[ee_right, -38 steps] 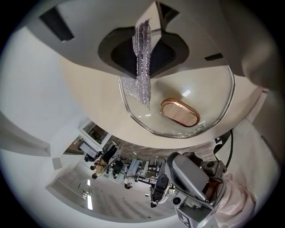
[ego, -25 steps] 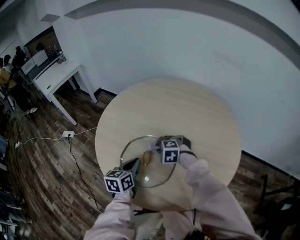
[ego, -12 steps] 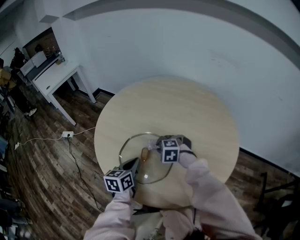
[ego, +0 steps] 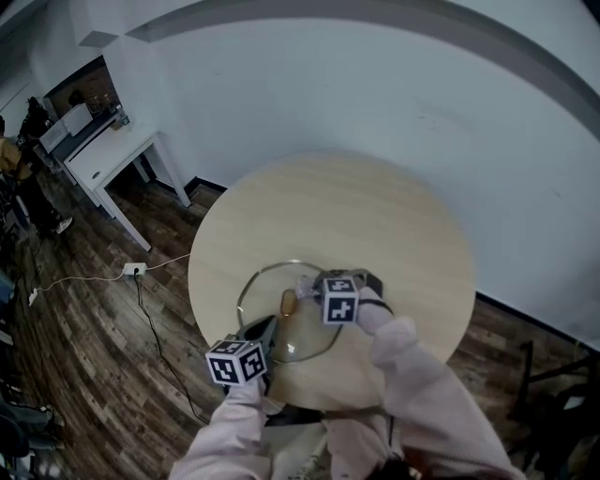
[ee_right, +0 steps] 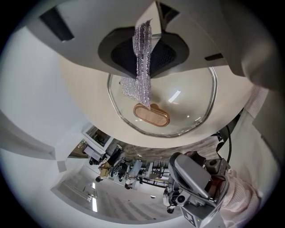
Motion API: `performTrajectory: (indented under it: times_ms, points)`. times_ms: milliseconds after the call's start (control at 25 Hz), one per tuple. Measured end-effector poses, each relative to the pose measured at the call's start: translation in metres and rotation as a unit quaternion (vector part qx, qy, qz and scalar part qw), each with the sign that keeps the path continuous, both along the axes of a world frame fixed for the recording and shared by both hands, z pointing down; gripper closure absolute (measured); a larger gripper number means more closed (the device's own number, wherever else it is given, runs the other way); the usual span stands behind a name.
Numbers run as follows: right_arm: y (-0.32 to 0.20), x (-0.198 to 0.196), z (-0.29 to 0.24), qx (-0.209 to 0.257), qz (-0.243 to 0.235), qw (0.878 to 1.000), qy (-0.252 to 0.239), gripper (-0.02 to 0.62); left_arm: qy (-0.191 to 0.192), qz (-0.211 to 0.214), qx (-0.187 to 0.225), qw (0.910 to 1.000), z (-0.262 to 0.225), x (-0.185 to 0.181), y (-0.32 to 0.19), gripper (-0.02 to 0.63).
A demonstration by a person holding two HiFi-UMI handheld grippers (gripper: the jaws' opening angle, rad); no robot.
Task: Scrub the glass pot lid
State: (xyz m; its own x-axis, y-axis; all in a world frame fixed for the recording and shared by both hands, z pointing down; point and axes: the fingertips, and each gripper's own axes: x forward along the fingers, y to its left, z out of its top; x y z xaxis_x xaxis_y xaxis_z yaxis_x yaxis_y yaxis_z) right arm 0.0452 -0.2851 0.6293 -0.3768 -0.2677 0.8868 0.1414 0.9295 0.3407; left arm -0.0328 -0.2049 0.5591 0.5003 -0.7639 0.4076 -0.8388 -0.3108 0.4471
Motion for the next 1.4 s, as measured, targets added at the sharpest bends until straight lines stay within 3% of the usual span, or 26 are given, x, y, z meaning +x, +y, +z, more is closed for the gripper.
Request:
performTrajectory:
  times_ms: [560,1400]
  points:
    - [0.014,0.002,0.001,-0.004,0.037,0.999,0.008,0.518,0.019,0.031,0.009,0.9993,-0.005,-0.007,-0.003,0.612]
    - [0.04,0.002,0.003,-0.004,0.13,0.992,0.002,0.517,0.026,0.091,-0.001,0.9955,0.001,-0.023,0.014,0.612]
